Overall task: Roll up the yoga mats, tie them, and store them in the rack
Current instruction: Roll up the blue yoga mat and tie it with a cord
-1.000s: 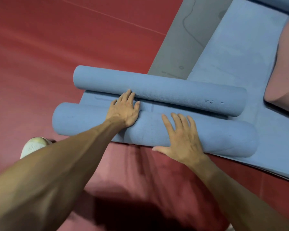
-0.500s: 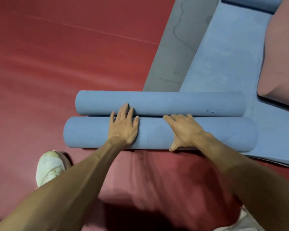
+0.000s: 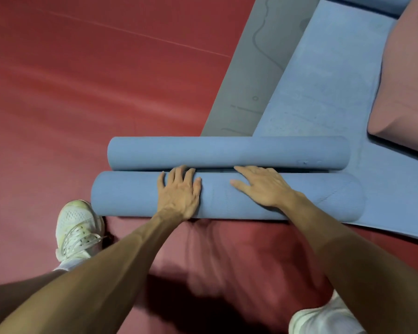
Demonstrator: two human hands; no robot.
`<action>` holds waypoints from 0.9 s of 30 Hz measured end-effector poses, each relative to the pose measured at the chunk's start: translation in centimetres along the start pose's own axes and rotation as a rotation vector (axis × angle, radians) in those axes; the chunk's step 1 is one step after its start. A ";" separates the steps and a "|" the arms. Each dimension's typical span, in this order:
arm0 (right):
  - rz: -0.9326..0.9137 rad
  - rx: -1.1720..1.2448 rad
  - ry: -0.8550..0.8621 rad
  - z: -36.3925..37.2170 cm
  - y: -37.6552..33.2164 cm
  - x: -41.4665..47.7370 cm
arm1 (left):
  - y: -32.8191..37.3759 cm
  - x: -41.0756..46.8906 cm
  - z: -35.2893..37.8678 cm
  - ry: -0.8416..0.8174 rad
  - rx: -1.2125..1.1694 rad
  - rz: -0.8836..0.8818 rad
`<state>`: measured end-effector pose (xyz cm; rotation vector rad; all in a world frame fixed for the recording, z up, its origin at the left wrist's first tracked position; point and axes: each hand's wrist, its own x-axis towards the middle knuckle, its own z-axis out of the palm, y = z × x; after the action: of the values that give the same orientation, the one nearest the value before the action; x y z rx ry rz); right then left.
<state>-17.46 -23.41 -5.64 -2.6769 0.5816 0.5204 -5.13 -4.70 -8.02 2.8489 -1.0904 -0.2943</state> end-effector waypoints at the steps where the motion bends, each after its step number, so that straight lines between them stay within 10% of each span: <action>1: 0.023 -0.001 0.012 0.1 -0.1 0.3 | -0.1 0.4 0.0 -0.018 -0.007 -0.005; 21: -0.064 -0.190 0.561 2.7 -0.1 1.2 | 0.0 9.7 -1.7 -0.084 -0.189 -0.068; 27: -0.044 -0.378 0.331 3.3 0.1 1.1 | 0.0 9.8 -1.7 -0.062 -0.196 -0.053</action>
<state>-17.46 -22.49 -8.94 -3.1599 0.5555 0.1864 2.38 -11.25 -7.81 2.7141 -0.9403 -0.4690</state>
